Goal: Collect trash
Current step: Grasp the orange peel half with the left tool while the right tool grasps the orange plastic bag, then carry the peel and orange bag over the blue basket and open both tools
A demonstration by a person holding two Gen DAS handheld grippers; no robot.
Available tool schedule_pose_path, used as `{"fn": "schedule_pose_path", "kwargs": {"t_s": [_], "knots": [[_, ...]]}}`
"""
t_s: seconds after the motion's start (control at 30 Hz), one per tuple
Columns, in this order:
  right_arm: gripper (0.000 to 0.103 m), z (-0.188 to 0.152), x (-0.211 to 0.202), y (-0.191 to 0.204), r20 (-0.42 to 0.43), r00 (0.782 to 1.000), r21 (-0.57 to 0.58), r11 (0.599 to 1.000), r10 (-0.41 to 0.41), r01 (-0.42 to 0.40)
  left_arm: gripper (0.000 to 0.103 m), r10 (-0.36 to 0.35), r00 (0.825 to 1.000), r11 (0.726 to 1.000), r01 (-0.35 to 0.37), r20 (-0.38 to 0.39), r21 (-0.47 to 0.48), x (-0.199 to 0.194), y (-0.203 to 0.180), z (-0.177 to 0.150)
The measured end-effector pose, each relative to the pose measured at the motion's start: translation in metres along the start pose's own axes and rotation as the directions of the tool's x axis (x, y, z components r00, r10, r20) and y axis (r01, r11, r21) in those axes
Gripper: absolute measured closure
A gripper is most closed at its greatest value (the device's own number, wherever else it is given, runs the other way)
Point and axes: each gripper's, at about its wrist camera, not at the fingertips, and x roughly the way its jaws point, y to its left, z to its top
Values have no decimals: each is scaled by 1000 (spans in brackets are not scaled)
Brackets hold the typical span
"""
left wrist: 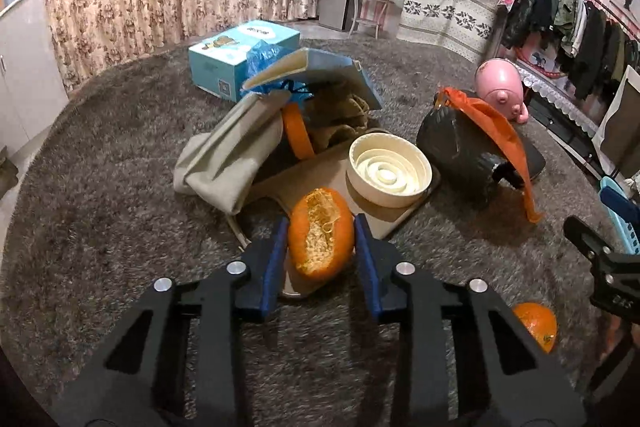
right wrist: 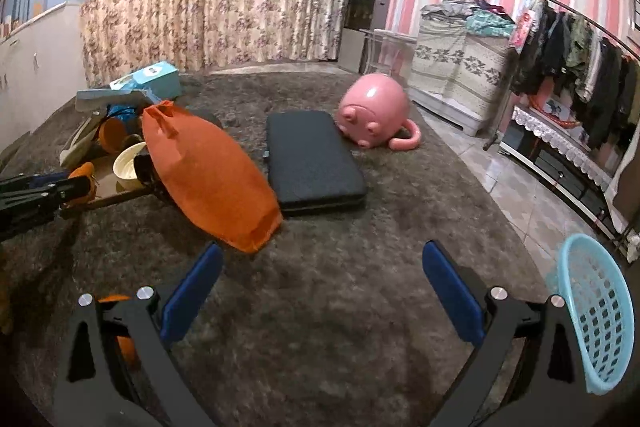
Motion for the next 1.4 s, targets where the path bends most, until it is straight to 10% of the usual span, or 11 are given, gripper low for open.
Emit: {"fn": "schedule_pose_path", "kwargs": {"t_s": [0.4, 0.57, 0.77, 1.4], "knots": [[9, 11, 34, 40, -77, 994, -100, 992, 73, -81, 72, 99, 987, 994, -104, 128, 27, -36, 13, 19], [64, 21, 38, 39, -78, 986, -73, 985, 148, -153, 72, 113, 984, 993, -115, 137, 12, -39, 18, 22], [94, 20, 21, 24, -21, 986, -58, 985, 164, -165, 72, 116, 981, 992, -121, 154, 25, -45, 9, 23], [98, -8, -80, -141, 93, 995, 194, 981, -25, 7, 72, -18, 977, 993, -8, 212, 121, -75, -95, 32]]}}
